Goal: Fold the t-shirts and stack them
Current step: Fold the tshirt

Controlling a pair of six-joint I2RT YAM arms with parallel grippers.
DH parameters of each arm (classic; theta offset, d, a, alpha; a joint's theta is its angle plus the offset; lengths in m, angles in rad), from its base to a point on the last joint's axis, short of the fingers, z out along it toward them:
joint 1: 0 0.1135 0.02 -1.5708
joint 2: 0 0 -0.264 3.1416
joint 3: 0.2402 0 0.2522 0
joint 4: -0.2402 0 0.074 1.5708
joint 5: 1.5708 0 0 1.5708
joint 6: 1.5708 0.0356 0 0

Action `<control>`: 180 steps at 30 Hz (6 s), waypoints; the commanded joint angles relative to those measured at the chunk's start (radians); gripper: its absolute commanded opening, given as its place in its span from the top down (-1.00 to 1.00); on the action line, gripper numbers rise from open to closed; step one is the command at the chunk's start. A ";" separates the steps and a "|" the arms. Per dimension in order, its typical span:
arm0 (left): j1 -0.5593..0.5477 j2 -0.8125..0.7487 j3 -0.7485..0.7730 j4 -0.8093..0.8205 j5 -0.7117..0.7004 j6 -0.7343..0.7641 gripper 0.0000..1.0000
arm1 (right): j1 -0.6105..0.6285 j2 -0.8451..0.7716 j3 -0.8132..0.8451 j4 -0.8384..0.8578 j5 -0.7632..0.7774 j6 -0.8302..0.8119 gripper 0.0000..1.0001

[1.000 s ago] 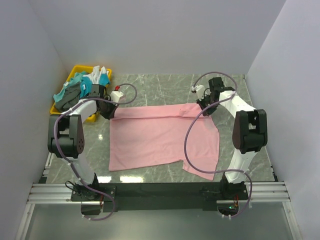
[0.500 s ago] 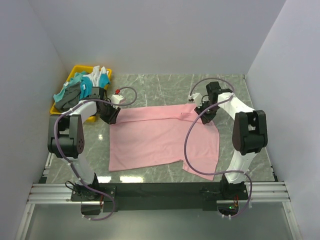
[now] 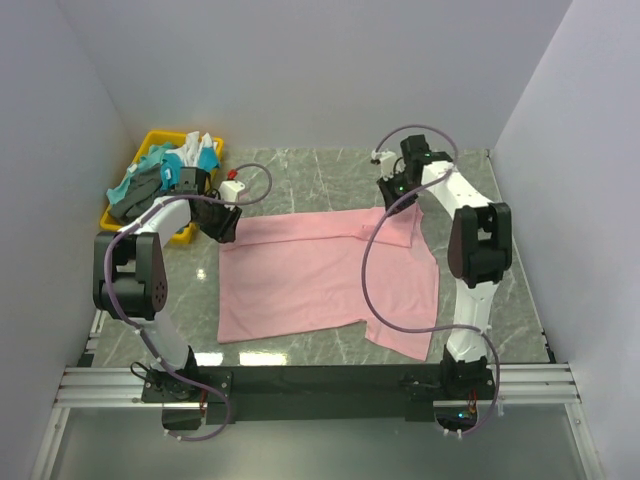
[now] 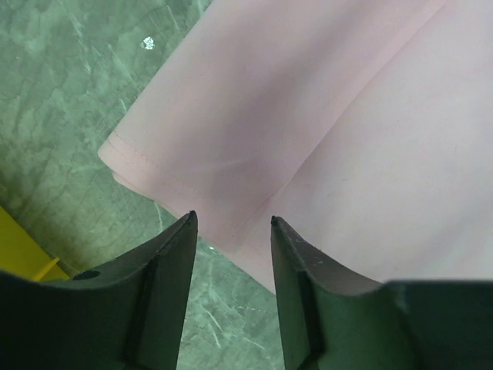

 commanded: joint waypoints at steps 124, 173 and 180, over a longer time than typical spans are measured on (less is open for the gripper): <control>0.018 -0.178 -0.004 -0.104 0.146 -0.195 -0.32 | 0.026 -0.281 -0.117 -0.098 0.156 0.039 -0.54; 0.024 -0.394 -0.512 0.030 -0.099 0.066 -0.12 | 0.270 -0.573 -0.998 0.216 0.268 -0.077 -0.06; 0.024 -0.366 -0.529 0.040 -0.112 0.084 0.21 | 0.270 -0.544 -1.015 0.230 0.277 -0.071 0.51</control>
